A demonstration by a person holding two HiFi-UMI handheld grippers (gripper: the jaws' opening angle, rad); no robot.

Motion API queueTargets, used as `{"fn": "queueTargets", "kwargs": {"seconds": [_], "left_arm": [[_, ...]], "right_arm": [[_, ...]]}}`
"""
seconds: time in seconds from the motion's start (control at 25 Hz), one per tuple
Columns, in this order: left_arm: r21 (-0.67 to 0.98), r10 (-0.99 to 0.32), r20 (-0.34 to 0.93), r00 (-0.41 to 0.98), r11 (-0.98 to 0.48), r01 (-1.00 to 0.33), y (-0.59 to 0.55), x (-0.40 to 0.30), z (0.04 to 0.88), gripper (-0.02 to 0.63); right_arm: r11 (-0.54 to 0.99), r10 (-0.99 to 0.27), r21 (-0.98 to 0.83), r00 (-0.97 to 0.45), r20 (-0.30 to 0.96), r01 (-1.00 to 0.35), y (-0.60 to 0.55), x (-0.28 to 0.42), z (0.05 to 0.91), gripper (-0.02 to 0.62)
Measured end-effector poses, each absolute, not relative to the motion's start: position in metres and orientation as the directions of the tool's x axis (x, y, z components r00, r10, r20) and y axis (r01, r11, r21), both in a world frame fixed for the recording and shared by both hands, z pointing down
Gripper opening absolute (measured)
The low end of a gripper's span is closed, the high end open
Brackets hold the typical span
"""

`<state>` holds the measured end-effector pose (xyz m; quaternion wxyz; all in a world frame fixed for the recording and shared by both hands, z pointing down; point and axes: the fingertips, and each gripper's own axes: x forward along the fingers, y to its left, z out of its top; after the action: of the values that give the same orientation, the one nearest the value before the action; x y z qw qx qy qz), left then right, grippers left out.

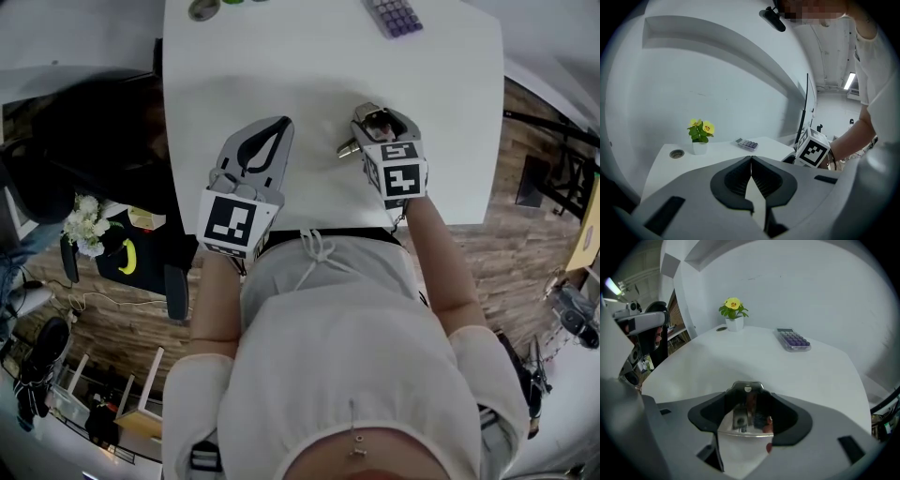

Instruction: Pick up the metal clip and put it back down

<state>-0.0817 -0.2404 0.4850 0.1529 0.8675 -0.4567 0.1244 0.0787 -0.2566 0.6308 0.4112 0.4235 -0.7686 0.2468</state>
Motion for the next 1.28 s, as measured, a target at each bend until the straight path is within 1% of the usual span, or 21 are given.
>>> {"fn": "queueTargets", "kwargs": {"seconds": [0.2, 0.56, 0.72, 0.88, 1.08, 1.28], "left_arm": [[0.13, -0.772, 0.335, 0.541, -0.531, -0.838, -0.235, -0.082, 0.466, 0.018], [0.057, -0.809, 0.253, 0.531, -0.536, -0.842, -0.218, -0.072, 0.403, 0.018], [0.011, -0.83, 0.211, 0.516, -0.526, -0.85, -0.216, -0.067, 0.37, 0.018], [-0.022, -0.849, 0.178, 0.497, -0.509, -0.861, -0.215, -0.055, 0.338, 0.018], [-0.055, -0.861, 0.108, 0.497, -0.504, -0.862, -0.208, -0.045, 0.3, 0.018], [-0.102, -0.861, 0.061, 0.505, -0.509, -0.855, -0.194, -0.026, 0.27, 0.018]], "right_arm": [[0.524, -0.52, -0.037, -0.354, 0.777, -0.851, -0.261, 0.077, 0.599, 0.295], [0.524, -0.687, 0.006, -0.418, 0.594, -0.852, -0.265, 0.084, 0.499, 0.293], [0.521, -0.754, 0.018, -0.45, 0.477, -0.853, -0.263, 0.092, 0.444, 0.293], [0.508, -0.819, 0.068, -0.458, 0.345, -0.859, -0.256, 0.108, 0.386, 0.293], [0.493, -0.858, 0.087, -0.466, 0.217, -0.866, -0.237, 0.126, 0.33, 0.293], [0.45, -0.892, 0.098, -0.44, 0.104, -0.888, -0.216, 0.161, 0.292, 0.292]]}}
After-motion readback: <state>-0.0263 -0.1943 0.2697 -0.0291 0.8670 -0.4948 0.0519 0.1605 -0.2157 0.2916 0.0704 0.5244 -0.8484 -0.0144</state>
